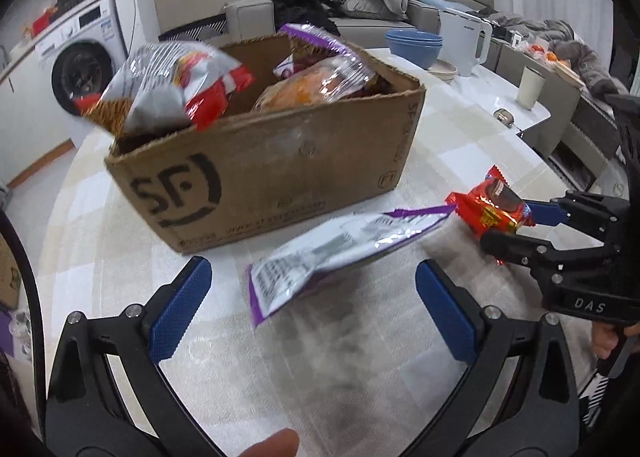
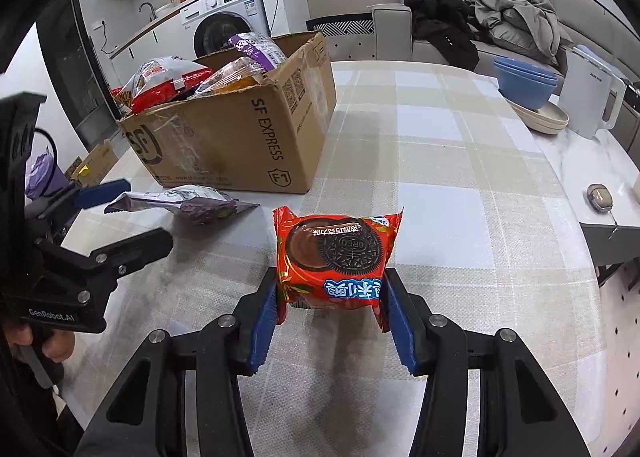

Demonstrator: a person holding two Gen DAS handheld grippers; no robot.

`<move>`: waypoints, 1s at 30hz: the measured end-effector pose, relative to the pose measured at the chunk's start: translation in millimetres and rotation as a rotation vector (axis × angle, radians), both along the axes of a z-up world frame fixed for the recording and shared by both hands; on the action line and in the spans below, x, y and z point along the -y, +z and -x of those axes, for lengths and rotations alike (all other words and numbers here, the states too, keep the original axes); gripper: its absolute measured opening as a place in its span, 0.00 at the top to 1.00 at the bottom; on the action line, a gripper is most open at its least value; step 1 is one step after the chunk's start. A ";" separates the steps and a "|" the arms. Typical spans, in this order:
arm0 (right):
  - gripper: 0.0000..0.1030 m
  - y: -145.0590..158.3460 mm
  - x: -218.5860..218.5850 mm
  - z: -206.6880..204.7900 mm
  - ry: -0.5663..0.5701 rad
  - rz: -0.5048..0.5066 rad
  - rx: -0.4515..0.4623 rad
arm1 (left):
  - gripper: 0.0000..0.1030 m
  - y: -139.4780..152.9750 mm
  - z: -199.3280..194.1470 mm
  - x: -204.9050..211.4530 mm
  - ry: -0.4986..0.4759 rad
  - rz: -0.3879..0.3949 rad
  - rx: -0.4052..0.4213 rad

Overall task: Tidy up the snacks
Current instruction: 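Grasp the red Oreo packet with the right tool while left grasps purple chip bag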

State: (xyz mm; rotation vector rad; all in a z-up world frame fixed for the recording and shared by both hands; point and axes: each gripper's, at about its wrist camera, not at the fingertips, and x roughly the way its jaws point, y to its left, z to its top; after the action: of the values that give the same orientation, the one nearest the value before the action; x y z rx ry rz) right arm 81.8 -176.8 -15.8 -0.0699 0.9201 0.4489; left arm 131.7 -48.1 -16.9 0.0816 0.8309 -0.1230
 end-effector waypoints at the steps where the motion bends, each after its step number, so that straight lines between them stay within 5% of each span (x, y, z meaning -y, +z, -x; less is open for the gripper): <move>1: 0.51 -0.4 0.0 -0.1 0.000 0.000 -0.001 | 0.02 0.5 -1.0 3.9 -0.009 -0.028 0.012; 12: 0.51 -1.7 1.7 -1.4 -0.004 0.000 -0.006 | 0.33 -16.1 -18.9 54.7 -0.087 -0.302 -0.007; 17: 0.51 -2.0 1.4 -1.6 -0.004 0.000 -0.007 | 0.43 -24.8 -31.8 57.7 -0.083 -0.307 -0.035; 22: 0.51 -2.6 1.0 -1.7 -0.002 0.002 -0.009 | 0.69 -26.8 -36.9 59.4 -0.086 -0.274 -0.033; 30: 0.51 -6.4 -3.0 -0.9 0.008 0.008 -0.008 | 0.74 -27.2 -26.5 43.6 -0.059 -0.179 -0.004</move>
State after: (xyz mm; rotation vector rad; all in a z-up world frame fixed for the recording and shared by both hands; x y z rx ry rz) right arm 82.7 -173.8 -22.2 -0.0792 0.9303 0.4532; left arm 158.2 -91.7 -44.1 0.2742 0.8426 -0.1044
